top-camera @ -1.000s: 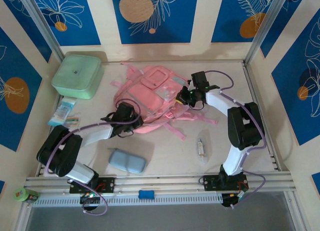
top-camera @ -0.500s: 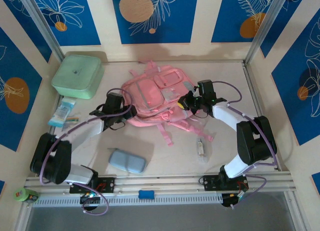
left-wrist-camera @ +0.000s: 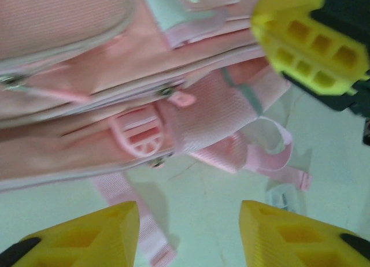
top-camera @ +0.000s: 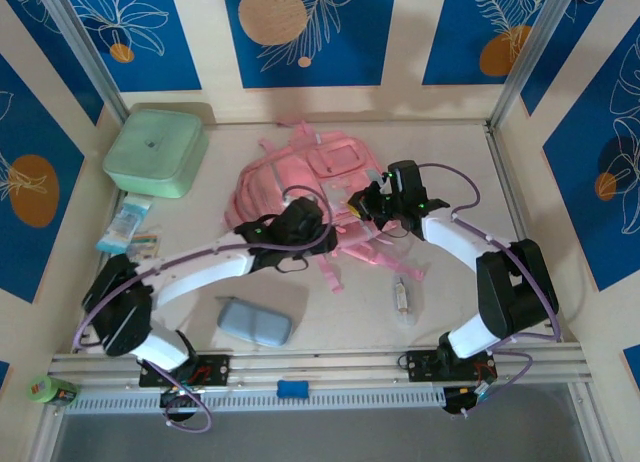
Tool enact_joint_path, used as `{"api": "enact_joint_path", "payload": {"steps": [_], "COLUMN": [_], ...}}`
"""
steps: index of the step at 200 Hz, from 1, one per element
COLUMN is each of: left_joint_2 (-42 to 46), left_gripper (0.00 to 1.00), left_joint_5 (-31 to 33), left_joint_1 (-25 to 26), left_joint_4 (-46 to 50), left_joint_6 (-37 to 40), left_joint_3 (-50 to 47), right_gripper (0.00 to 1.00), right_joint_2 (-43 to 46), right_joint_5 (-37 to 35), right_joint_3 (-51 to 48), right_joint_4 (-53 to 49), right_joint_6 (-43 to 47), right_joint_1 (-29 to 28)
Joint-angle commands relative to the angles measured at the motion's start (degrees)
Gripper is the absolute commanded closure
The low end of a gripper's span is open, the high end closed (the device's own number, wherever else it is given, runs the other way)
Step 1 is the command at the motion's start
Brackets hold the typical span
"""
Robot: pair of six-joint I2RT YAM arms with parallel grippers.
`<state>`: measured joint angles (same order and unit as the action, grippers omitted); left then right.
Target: Pack books, pencil case, and school supplies into a backpack
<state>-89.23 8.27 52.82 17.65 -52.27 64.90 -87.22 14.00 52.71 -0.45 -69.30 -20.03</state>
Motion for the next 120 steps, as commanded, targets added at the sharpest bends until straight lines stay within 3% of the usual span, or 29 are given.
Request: {"api": "enact_joint_path", "payload": {"steps": [1, 35, 56, 69, 120], "left_joint_2": [-5.8, -7.6, -7.2, -7.5, -9.2], "left_gripper": [0.55, 0.58, 0.60, 0.62, 0.67], "left_joint_5": [3.5, 6.0, 8.3, 7.2, 7.1], "left_joint_1": [0.8, 0.8, -0.2, -1.5, -3.6], "left_joint_4": [4.9, 3.0, 3.8, 2.5, 1.1], "left_joint_6": [-0.5, -1.9, -3.1, -3.3, -5.0], "left_joint_3": [7.3, 6.3, 4.3, 3.0, -0.1], "right_gripper": [1.00, 1.00, 0.70, 0.57, 0.38], "right_joint_2": [-0.2, -1.7, -2.9, -4.6, -12.6], "right_joint_5": [1.6, 3.2, 4.4, 3.1, -2.8], "right_joint_3": [1.8, 2.4, 1.8, 2.7, 9.0], "right_joint_4": [-1.0, -8.3, -9.5, -10.2, -12.5], "right_joint_6": [0.0, 3.7, 2.1, 1.5, 0.8], "right_joint_1": [0.3, 3.4, 3.2, 1.7, -0.2]}}
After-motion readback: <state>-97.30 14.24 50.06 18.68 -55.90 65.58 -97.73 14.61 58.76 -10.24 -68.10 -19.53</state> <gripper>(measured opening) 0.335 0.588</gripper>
